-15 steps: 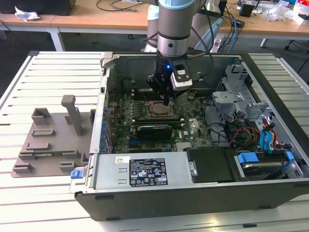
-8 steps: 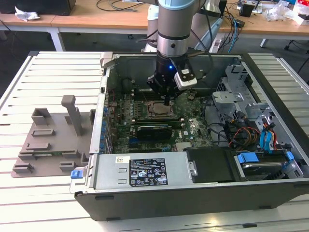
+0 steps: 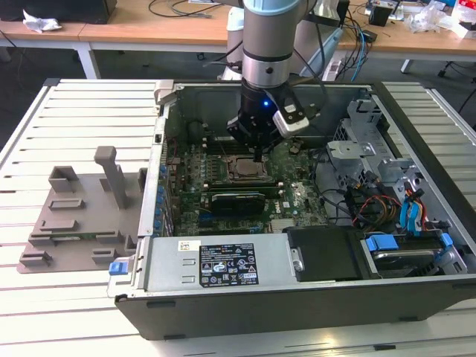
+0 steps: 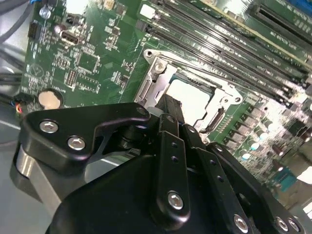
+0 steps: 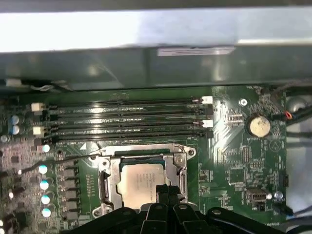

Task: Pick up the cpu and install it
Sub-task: 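Install the first cpu locking lever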

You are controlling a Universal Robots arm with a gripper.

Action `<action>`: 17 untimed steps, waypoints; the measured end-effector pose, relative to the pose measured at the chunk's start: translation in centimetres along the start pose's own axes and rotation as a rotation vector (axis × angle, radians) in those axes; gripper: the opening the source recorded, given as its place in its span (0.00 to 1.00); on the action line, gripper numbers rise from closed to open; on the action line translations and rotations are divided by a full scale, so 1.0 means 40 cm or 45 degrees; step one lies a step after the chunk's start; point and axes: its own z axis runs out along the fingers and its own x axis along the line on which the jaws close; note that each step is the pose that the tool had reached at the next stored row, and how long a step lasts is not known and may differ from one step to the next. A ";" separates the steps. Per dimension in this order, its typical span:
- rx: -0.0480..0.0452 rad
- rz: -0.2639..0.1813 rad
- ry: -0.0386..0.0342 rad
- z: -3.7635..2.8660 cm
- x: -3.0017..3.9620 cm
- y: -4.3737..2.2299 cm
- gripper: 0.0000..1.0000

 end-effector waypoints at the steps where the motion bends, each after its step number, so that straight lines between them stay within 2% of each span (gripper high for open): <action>1: -0.001 -0.027 -0.0013 0.000 0.000 0.000 0.11; 6: -0.007 -0.203 -0.0093 0.000 0.000 0.000 0.11; 7: -0.007 -0.205 -0.0083 0.000 0.000 0.000 0.11; 8: -0.009 -0.207 0.0307 0.001 0.000 0.000 0.11; 9: -0.011 -0.208 0.0619 0.001 -0.001 0.000 0.11; 15: -0.012 -0.202 0.0641 0.001 -0.001 0.000 0.11; 17: -0.012 -0.201 0.0642 -0.005 -0.001 0.000 0.11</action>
